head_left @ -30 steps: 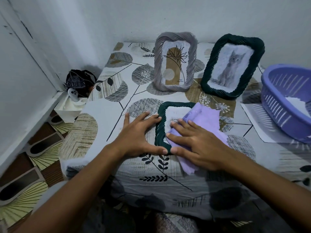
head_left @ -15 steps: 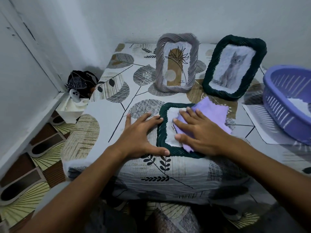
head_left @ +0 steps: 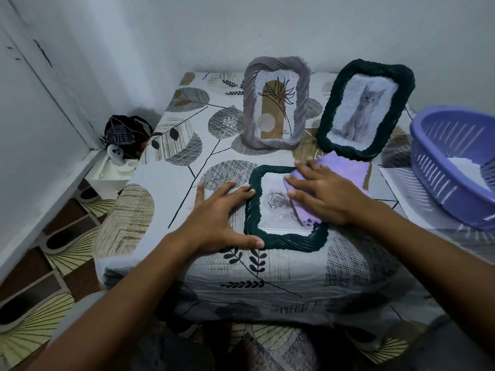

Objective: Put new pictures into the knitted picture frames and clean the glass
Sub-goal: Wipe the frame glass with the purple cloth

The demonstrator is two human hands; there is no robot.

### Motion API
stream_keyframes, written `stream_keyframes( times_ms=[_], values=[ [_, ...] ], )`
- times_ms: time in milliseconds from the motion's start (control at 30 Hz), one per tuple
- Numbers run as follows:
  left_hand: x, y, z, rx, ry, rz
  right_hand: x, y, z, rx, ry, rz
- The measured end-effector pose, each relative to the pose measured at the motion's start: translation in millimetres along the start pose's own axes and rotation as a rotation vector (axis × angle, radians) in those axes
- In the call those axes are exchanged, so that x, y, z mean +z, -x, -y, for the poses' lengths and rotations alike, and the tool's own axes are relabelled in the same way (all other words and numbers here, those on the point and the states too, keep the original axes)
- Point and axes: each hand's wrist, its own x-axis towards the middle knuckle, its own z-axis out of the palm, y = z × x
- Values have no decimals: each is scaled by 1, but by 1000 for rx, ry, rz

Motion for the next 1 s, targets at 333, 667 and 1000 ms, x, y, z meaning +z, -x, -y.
stream_keyframes(
  times_ms=[333, 667, 1000],
  values=[
    [0, 0, 0, -5, -23, -8, 11, 40, 5, -83, -97, 35],
    [1, -1, 0, -1, -34, -12, 9, 58, 26, -167, -105, 42],
    [1, -2, 3, 5, -50, -18, 15, 51, 46, -155, -32, 9]
  ],
)
